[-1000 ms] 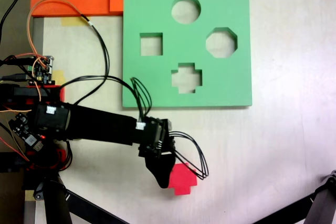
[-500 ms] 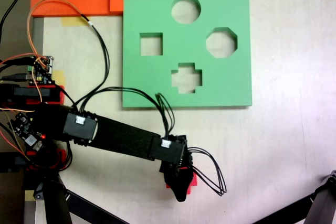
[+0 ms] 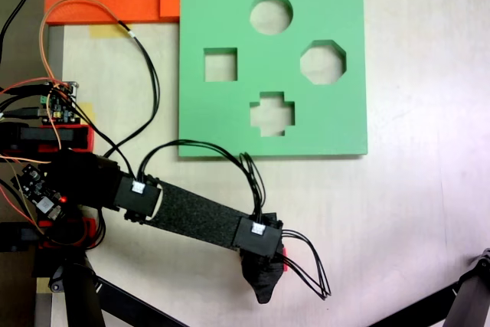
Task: Put the cross columnar block into the corresponding hole
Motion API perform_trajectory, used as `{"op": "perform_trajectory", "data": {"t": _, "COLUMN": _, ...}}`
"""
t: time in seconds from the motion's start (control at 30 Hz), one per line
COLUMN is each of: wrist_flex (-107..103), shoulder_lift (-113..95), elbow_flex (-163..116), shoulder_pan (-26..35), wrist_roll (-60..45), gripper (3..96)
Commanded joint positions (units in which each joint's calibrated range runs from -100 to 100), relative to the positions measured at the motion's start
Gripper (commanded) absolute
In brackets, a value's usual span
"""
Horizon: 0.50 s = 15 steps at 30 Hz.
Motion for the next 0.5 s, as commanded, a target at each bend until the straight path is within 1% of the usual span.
{"op": "perform_trajectory", "data": {"t": 0.03, "wrist_flex": 0.52, "shoulder_lift": 0.17, "elbow_flex": 3.59, "shoulder_pan": -0.24, "wrist_roll": -0.39, "gripper": 81.6}}
{"op": "perform_trajectory", "data": {"t": 0.13, "wrist_flex": 0.42, "shoulder_lift": 0.17, "elbow_flex": 3.59, "shoulder_pan": -0.44, "wrist_roll": -0.39, "gripper": 64.1}}
{"op": "perform_trajectory", "data": {"t": 0.23, "wrist_flex": 0.23, "shoulder_lift": 0.17, "elbow_flex": 3.49, "shoulder_pan": -0.78, "wrist_roll": -1.12, "gripper": 51.1}}
{"op": "perform_trajectory", "data": {"t": 0.27, "wrist_flex": 0.03, "shoulder_lift": 0.17, "elbow_flex": 3.49, "shoulder_pan": -0.83, "wrist_roll": -1.17, "gripper": 48.3}}
{"op": "perform_trajectory", "data": {"t": 0.3, "wrist_flex": -0.45, "shoulder_lift": 0.17, "elbow_flex": 3.49, "shoulder_pan": -0.88, "wrist_roll": -1.17, "gripper": 46.4}}
{"op": "perform_trajectory", "data": {"t": 0.5, "wrist_flex": -2.85, "shoulder_lift": -1.92, "elbow_flex": -0.10, "shoulder_pan": -1.66, "wrist_roll": -1.22, "gripper": 46.2}}
